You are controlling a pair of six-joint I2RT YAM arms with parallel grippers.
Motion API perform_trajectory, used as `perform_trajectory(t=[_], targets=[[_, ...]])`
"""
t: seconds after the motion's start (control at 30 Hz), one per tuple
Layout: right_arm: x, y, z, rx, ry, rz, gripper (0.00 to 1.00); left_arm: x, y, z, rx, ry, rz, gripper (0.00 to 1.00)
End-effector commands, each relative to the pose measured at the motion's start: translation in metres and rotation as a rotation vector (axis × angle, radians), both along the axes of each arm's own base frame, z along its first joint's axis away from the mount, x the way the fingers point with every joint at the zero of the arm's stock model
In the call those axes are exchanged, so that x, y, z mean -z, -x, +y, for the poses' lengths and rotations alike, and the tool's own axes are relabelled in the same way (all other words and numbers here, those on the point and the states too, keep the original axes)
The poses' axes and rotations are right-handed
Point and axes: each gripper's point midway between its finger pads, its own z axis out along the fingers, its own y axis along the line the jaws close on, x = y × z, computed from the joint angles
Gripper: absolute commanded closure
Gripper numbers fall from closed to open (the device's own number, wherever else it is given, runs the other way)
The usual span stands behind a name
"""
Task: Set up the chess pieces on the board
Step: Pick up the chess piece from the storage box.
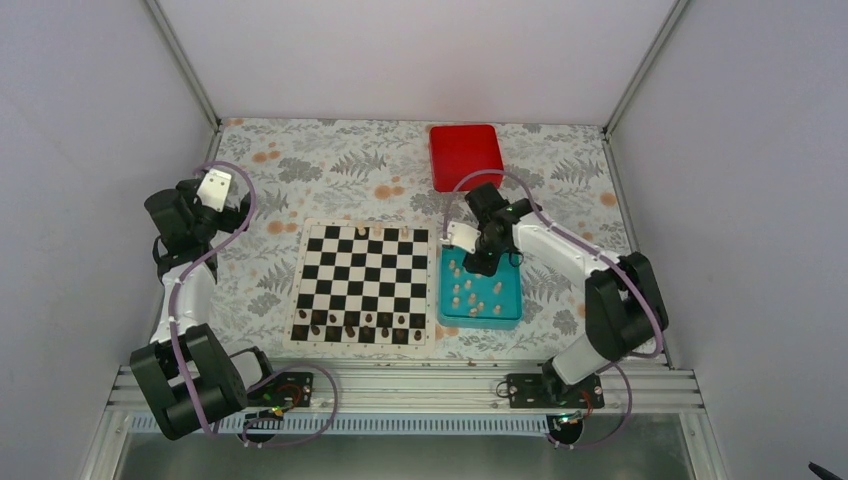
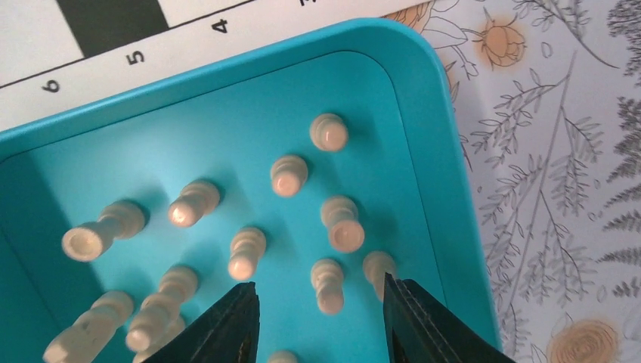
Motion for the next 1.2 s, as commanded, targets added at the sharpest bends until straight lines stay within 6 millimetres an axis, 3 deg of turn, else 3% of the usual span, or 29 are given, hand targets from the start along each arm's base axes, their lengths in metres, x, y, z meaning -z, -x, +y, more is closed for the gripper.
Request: perform_trajectory(t=[0.0,0.63,0.93,1.07,1.17], targets=[[0.004,-0.017,0.009,-0.003,-0.022,-0.003,0.56,0.003,0.003,-0.001,0.006,0.013,0.001,0.0],[0.038,-0.028,0.012,-0.006,0.023,0.074,0.62,0.015,0.004,0.004,-0.005,-0.012,0.017,0.0],[0.045,-0.028,0.011,-0.002,0.029,0.102,0.82,0.016,0.003,0.005,-0.004,-0.008,0.019,0.0],[0.034,-0.03,0.012,0.0,0.025,0.091,0.86,0.018,0.004,0.006,-0.009,-0.015,0.022,0.0],[0.011,-0.037,0.014,0.007,0.022,0.06,0.88,0.017,0.005,0.009,-0.013,-0.024,0.021,0.0]])
